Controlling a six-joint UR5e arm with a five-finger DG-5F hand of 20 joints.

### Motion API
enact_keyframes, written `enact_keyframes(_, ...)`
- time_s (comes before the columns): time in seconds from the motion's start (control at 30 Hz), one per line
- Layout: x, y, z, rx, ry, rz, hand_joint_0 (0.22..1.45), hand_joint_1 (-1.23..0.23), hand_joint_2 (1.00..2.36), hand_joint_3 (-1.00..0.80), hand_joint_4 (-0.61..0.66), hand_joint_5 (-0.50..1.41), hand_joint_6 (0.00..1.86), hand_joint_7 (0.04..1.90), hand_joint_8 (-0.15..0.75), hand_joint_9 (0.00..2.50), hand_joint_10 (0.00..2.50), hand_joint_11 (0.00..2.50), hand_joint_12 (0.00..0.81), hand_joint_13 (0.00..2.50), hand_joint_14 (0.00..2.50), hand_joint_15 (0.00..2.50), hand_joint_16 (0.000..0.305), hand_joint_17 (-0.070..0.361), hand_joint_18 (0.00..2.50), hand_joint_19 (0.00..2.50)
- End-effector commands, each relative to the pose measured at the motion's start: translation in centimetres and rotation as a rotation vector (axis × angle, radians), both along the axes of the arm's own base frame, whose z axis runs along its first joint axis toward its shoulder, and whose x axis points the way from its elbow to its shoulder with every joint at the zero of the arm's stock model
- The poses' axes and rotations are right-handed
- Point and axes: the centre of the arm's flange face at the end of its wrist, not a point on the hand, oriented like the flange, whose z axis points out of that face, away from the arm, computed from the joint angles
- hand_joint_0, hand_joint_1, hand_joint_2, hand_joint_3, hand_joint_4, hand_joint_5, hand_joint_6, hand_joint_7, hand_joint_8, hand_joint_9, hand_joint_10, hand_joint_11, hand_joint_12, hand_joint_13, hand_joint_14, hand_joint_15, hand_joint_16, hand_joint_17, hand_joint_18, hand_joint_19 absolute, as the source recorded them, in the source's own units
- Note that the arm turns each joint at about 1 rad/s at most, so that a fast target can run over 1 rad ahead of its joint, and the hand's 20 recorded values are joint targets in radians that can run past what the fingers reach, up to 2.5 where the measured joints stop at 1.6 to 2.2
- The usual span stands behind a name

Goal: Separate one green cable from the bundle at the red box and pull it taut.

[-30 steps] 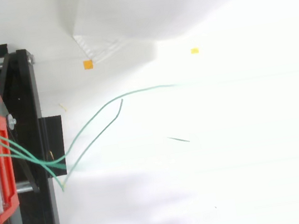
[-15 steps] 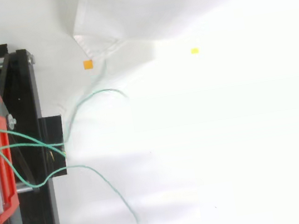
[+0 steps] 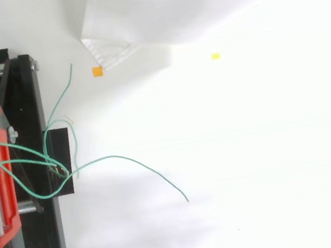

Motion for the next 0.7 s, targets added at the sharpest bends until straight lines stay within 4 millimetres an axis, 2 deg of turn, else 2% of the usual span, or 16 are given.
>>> enact_keyframes(0.0, 0.05, 0.25, 0.00, -0.002, 0.002, 0.009, 0.47, -0.62, 1.00, -0.50, 0.29, -0.13, 0.50, 0.86, 0.274, 1.38, 0.02, 0.98, 0.321, 1.18, 0.02, 0.95, 0.049, 0.110, 0.97, 0.95)
enact_keyframes(0.37, -0.57, 0.24, -0.21, -0.025, 0.057, 0.016, 0.48, -0.62, 1.00, -0.50, 0.29, -0.13, 0.50, 0.87, 0.268, 1.37, 0.02, 1.02, 0.312, 1.17, 0.03, 0.97, 0.050, 0.112, 0.92, 0.95)
enact_keyframes(0.67, -0.63, 0.01, -0.27, -0.027, 0.059, 0.011, 0.49, -0.64, 1.00, -0.50, 0.27, -0.13, 0.50, 0.87, 0.267, 1.24, 0.02, 0.98, 0.312, 0.98, 0.03, 0.92, 0.042, 0.094, 0.76, 0.91)
